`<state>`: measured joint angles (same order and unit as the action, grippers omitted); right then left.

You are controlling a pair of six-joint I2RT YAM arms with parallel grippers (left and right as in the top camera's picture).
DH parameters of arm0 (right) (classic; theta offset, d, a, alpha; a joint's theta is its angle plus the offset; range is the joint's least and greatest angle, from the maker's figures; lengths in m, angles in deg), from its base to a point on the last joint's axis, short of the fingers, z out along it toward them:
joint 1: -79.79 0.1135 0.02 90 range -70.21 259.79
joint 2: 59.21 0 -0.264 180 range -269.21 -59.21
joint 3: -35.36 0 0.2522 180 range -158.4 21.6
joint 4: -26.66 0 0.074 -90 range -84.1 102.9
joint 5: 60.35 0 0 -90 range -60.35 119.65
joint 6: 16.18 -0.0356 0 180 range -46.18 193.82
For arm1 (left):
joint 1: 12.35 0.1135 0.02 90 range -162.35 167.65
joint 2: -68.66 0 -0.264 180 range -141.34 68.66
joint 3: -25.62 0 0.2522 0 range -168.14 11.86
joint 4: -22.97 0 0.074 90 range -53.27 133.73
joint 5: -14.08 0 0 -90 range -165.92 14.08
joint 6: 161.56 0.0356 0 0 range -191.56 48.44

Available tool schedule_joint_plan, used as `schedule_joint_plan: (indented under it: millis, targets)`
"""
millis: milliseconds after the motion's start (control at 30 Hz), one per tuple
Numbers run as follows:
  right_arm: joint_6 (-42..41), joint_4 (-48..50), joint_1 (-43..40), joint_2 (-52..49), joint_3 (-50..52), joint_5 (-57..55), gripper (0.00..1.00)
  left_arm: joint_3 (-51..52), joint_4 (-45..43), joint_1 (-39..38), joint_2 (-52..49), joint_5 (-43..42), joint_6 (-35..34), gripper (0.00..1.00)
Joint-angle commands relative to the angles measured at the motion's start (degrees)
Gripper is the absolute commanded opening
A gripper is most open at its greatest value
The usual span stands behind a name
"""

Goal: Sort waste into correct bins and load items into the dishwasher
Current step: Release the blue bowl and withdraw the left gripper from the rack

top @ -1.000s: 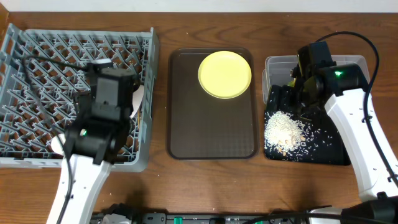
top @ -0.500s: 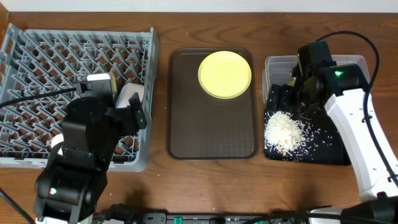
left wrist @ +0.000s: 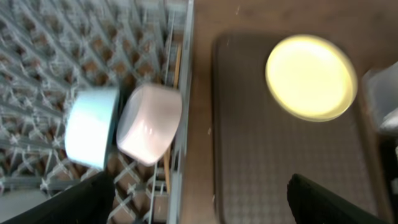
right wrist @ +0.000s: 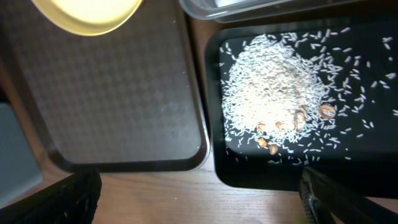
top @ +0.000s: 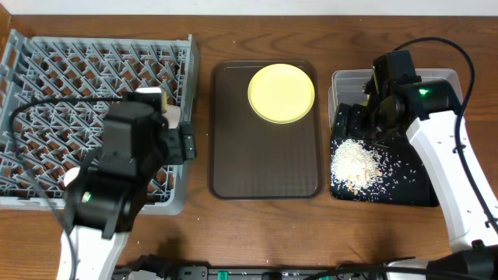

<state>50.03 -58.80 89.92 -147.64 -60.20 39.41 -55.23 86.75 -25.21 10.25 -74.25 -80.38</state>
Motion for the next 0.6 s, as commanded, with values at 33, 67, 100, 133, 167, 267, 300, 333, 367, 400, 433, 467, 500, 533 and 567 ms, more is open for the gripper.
schedule_joint_plan:
  millis: [33, 67, 100, 133, 167, 267, 300, 333, 367, 400, 433, 467, 500, 533, 567]
  targets:
    - [6.45, 0.28, -0.28, 1.11, -0.96, 5.38, 0.99, -0.07, 0.94, -0.07, -1.42, 1.38, -0.35, 0.92]
    - [7.52, 0.57, -0.28, 1.25, -0.96, 6.21, 0.99, -0.28, 0.94, -0.07, -0.9, 1.4, -0.52, 0.92]
    - [8.57, 0.87, -0.24, 1.51, -0.96, 6.86, 0.99, -0.63, 0.96, -0.07, -0.15, 1.57, -0.52, 0.92]
    - [9.16, 1.27, -0.13, 1.9, -0.96, 7.06, 0.98, -1.07, 1.03, -0.07, 0.83, 1.86, -0.57, 0.92]
    - [9.33, 1.75, 0.07, 2.54, -0.96, 7.02, 0.98, -1.57, 1.33, -0.07, 2.01, 2.47, -0.81, 0.92]
    - [9.55, 4.74, 0.48, 5.75, -0.96, 6.99, 0.98, -2.84, 2.62, -0.07, 6.58, 5.77, -1.62, 0.92]
    - [9.55, 6.01, 0.59, 7.06, -0.96, 6.97, 0.99, -2.91, 2.73, -0.07, 8.63, 6.58, -1.64, 0.92]
    - [9.55, 7.39, 0.68, 8.41, -0.96, 6.97, 0.99, -2.91, 2.91, -0.07, 10.36, 6.54, -1.64, 0.92]
    - [9.55, 8.76, 0.79, 9.84, -0.96, 6.97, 0.99, -2.91, 3.15, -0.07, 11.85, 6.49, -1.79, 0.93]
    - [9.55, 10.19, 0.92, 11.45, -0.96, 6.99, 0.99, -2.91, 3.65, -0.07, 13.18, 6.51, -2.05, 0.95]
    - [9.55, 11.17, 1.07, 12.79, -0.96, 6.99, 0.99, -2.91, 4.35, -0.07, 14.36, 6.49, -2.05, 0.95]
    - [9.62, 11.98, 1.29, 14.12, -0.96, 7.02, 0.99, -2.91, 5.2, -0.07, 15.39, 6.49, -2.05, 0.95]
    - [9.79, 12.52, 1.6, 15.32, -0.96, 6.99, 0.99, -2.91, 6.14, -0.09, 16.28, 6.49, -2.12, 0.95]
    - [10.6, 12.83, 1.92, 16.41, -0.96, 7.02, 0.99, -2.91, 7.08, -0.07, 17.09, 6.49, -2.47, 0.95]
    - [11.45, 12.9, 2.34, 17.49, -0.96, 7.02, 0.99, -2.91, 8.04, -0.09, 17.79, 6.51, -2.49, 0.95]
